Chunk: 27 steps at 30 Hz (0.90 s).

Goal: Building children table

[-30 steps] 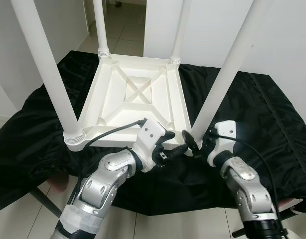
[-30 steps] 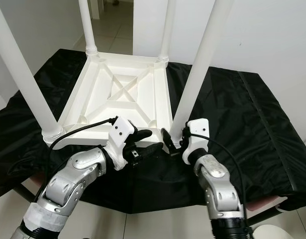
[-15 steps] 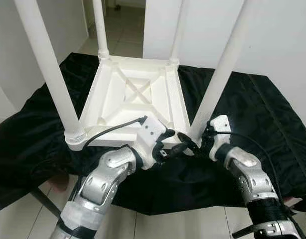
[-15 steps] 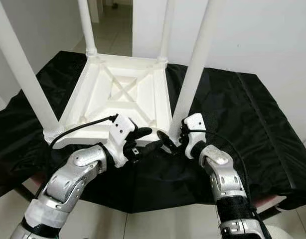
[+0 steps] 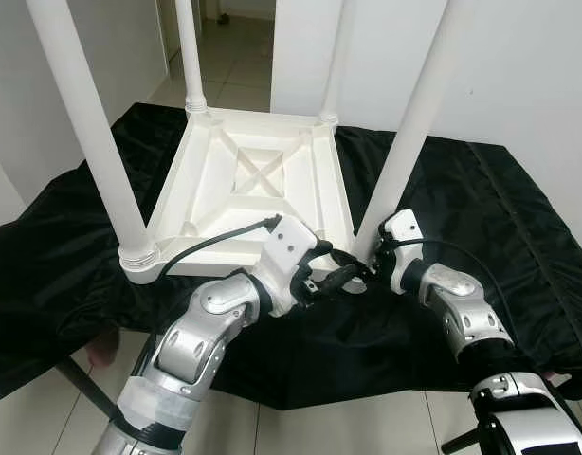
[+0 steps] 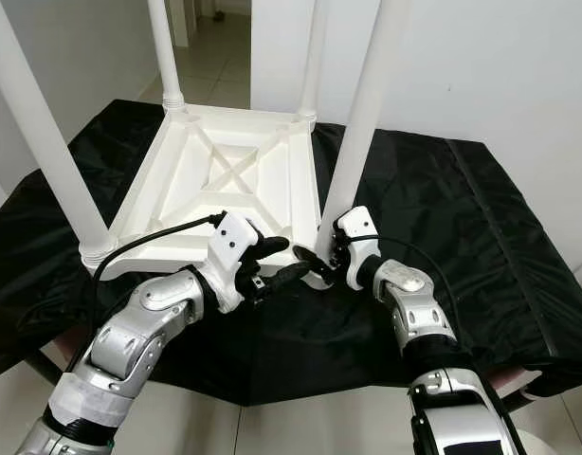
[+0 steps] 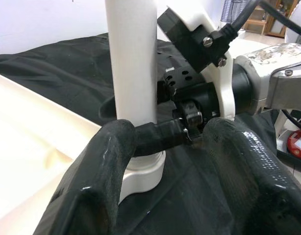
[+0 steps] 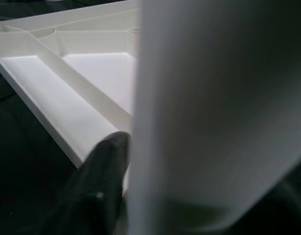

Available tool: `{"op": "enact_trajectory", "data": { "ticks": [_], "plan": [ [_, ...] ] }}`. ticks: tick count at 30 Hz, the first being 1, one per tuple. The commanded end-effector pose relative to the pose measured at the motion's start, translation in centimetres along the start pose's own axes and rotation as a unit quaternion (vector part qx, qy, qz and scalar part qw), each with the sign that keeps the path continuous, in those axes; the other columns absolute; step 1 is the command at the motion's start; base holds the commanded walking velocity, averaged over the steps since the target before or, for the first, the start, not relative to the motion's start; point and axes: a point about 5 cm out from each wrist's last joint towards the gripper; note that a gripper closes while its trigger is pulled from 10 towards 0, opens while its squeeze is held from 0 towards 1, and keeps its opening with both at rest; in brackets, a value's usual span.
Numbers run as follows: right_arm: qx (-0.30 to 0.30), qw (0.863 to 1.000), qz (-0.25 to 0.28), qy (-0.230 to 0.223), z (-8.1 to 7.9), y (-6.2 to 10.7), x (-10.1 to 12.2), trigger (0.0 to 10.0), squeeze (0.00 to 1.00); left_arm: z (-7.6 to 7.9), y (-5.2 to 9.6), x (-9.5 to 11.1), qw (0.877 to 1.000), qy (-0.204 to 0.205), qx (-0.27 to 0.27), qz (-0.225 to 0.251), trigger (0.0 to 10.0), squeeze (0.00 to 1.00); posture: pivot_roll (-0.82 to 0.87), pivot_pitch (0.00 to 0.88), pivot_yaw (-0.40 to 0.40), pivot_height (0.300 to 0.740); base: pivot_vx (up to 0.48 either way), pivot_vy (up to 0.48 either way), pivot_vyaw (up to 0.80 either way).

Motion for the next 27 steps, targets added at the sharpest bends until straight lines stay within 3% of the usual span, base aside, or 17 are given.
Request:
{"op": "enact_trajectory", "data": {
  "ticks": [1,9,10,12,13,27],
  "plan": [
    [0.034,0.999,-0.019,-0.005,-1.0,-0.1,-1.0,0.0,0.0,-0.2,-0.2,0.3,1.0,-0.01,0.022,0.006,10.0,0.0,0.08,0.0,-0.05,0.74,0.0,0.0,0.0],
    [0.042,0.999,-0.025,-0.016,-1.2,0.5,-2.0,0.0,0.0,-0.2,-0.2,0.3,1.0,-0.015,0.026,0.007,10.0,0.0,0.08,0.011,-0.055,0.74,0.0,0.0,0.0],
    [0.042,0.999,-0.021,-0.022,-1.3,0.6,-2.1,6.0,0.0,-0.2,-0.3,0.3,0.999,-0.016,0.027,0.008,10.0,0.0,0.08,0.011,-0.055,0.74,0.0,0.0,0.0],
    [0.042,0.999,-0.017,-0.026,-1.4,0.6,-2.0,6.0,0.0,-0.2,-0.3,0.3,0.999,-0.016,0.027,0.008,10.0,0.0,0.08,0.011,-0.055,0.74,0.0,0.0,0.0],
    [0.031,0.999,-0.01,-0.031,-1.4,0.6,-1.7,10.0,0.0,-0.2,-0.2,0.3,0.999,-0.016,0.028,0.009,10.0,0.0,0.08,0.016,-0.063,0.74,0.0,0.0,0.0],
    [-0.12,0.989,-0.025,-0.081,-2.7,-0.4,0.0,10.0,0.0,0.0,-0.1,0.1,0.999,-0.015,0.035,0.015,10.0,0.0,0.07,0.025,-0.071,0.74,0.0,0.0,0.0]
  ]
}}
Point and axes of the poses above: a point about 5 cm out from each wrist's last joint towards the gripper, its own y axis pointing back from the gripper into the wrist, its own x axis along the axis of the wrist's last joint, z = x × y, and after that the axes turned 14 degrees about y, right-handed
